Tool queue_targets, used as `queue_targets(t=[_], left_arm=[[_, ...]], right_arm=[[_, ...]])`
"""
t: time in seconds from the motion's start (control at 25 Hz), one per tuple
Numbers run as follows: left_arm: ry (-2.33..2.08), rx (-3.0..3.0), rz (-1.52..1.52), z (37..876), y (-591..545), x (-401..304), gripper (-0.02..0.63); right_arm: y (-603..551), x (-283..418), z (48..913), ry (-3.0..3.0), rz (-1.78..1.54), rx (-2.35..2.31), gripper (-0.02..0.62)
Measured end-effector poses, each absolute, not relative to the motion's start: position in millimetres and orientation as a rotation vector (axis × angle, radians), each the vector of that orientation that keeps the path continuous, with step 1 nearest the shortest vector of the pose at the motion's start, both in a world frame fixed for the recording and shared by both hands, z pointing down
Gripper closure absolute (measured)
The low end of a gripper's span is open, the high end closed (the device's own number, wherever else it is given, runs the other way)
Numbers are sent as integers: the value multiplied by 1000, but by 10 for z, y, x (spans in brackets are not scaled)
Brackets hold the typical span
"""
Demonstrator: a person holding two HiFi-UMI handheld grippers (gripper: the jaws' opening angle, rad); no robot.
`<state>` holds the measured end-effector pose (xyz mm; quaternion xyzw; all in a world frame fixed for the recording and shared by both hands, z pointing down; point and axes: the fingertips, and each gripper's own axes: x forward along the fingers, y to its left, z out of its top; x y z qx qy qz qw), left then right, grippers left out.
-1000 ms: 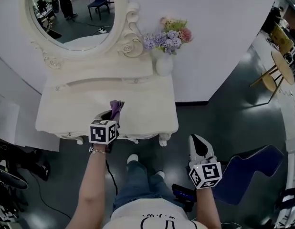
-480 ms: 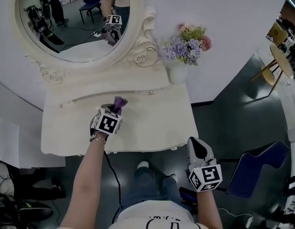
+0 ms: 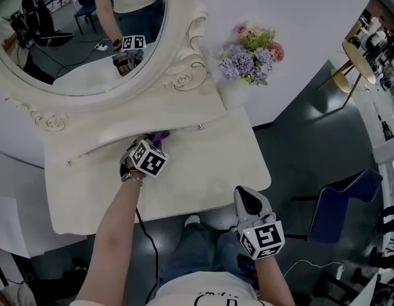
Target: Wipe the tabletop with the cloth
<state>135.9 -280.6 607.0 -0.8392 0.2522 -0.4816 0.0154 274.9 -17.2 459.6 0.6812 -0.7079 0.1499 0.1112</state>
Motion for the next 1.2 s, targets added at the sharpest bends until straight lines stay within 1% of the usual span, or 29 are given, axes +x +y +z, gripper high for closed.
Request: queue_targets(t=[0.28, 0.56, 0.8, 1.2], left_arm=[[702, -2521, -1465, 6166, -2790, 1487, 532], [519, -2484, -1415, 6204, -2403, 1725, 532], [418, -2567, -1404, 6194, -1835, 1755, 532], [291, -2711, -1392, 6125, -594, 1532, 532]], right_arm=[[-133, 2657, 4643, -2017, 461, 2030, 595], [-7, 2560, 4613, -2021, 447, 2023, 595], [280, 2481, 4516, -2030, 423, 2057, 595], [1029, 2131, 4486, -2051, 435, 2086, 595]])
